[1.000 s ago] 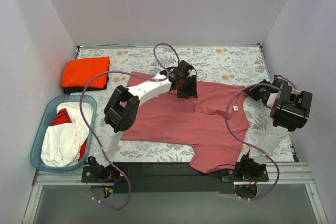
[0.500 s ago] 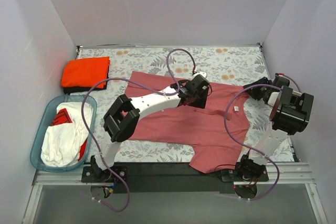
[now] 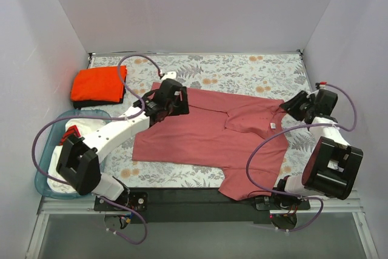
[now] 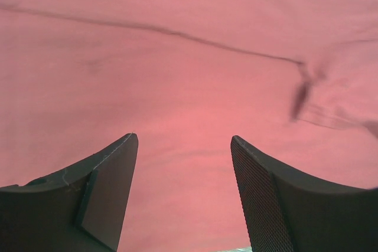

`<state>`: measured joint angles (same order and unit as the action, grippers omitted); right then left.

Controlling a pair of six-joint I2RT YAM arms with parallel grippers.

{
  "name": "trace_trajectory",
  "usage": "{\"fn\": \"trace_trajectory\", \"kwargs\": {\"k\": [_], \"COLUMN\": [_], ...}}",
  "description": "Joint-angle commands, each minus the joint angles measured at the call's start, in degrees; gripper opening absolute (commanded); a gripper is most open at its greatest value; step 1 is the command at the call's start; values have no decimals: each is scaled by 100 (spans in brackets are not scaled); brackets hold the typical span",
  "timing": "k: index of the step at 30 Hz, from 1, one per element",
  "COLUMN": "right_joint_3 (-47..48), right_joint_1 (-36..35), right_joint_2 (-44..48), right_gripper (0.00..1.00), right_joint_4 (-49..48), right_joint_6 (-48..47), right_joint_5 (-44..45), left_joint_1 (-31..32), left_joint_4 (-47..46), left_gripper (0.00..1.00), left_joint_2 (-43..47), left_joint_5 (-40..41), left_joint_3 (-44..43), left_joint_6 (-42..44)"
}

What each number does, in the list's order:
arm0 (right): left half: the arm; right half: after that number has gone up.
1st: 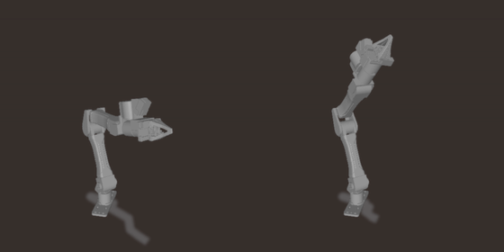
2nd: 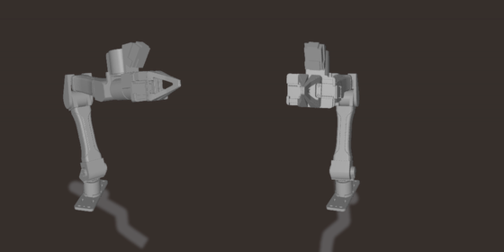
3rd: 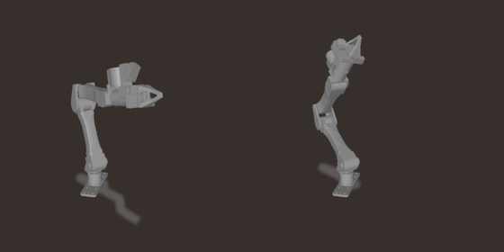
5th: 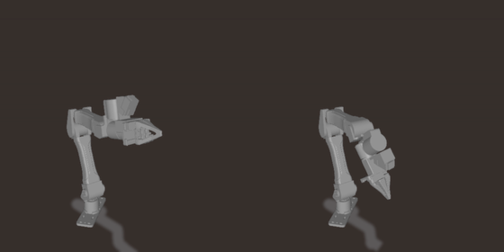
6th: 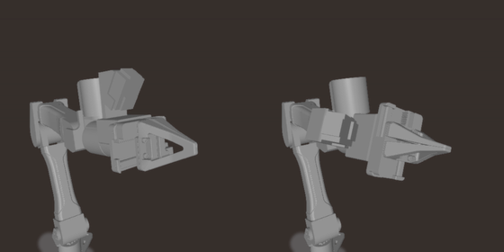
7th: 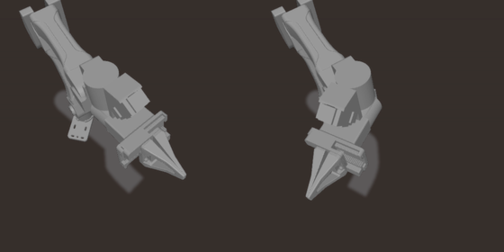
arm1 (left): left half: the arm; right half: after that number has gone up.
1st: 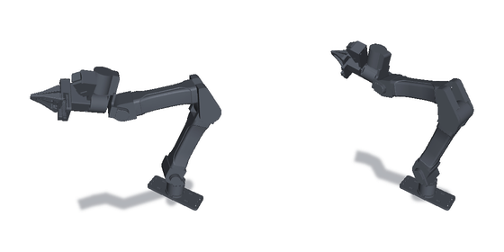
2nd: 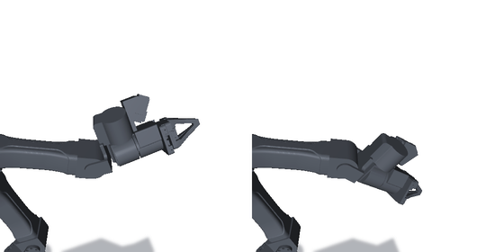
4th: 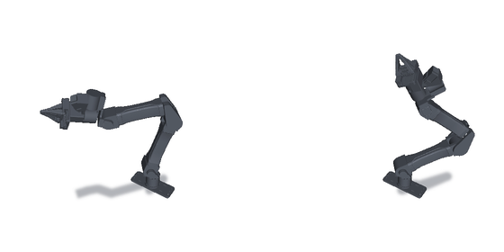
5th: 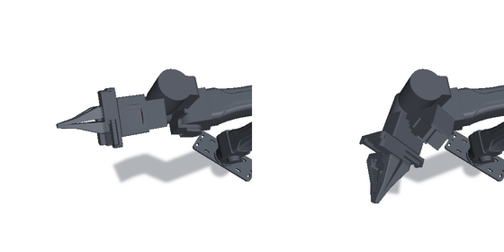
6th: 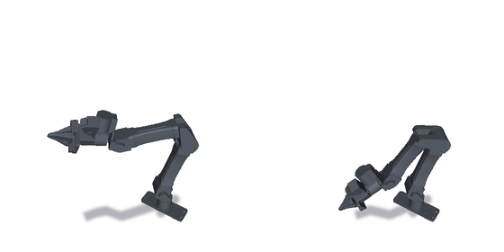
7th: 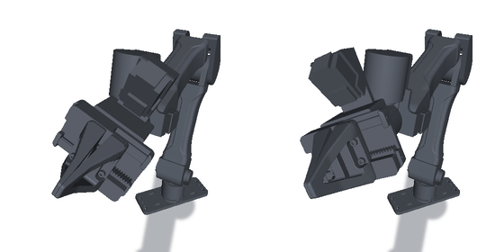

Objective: Fold and stack the t-shirts
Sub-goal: Fold the tshirt

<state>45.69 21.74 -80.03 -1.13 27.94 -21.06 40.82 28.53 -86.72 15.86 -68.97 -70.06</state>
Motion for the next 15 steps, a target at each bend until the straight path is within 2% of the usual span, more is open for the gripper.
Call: {"fn": "trace_trajectory", "kwargs": {"k": [1, 7, 15], "right_joint_3": [-692, -1405, -1887], "right_joint_1": [-179, -179, -179], "right_joint_2": [128, 426, 567], "right_gripper": [42, 41, 41], "right_joint_4": [342, 174, -414], "right_joint_6": [-473, -1019, -1054], "right_joint_5": [-819, -1234, -1866], "left_joint_1": [-328, -443, -461], "left_joint_4": [-321, -1234, -1201], "left_gripper": [63, 63, 63], "left_joint_2": [567, 1148, 1061], "left_joint_5": [382, 875, 1287], "left_joint_3": [787, 1955, 1896], "left_joint_6": [308, 546, 766]}}
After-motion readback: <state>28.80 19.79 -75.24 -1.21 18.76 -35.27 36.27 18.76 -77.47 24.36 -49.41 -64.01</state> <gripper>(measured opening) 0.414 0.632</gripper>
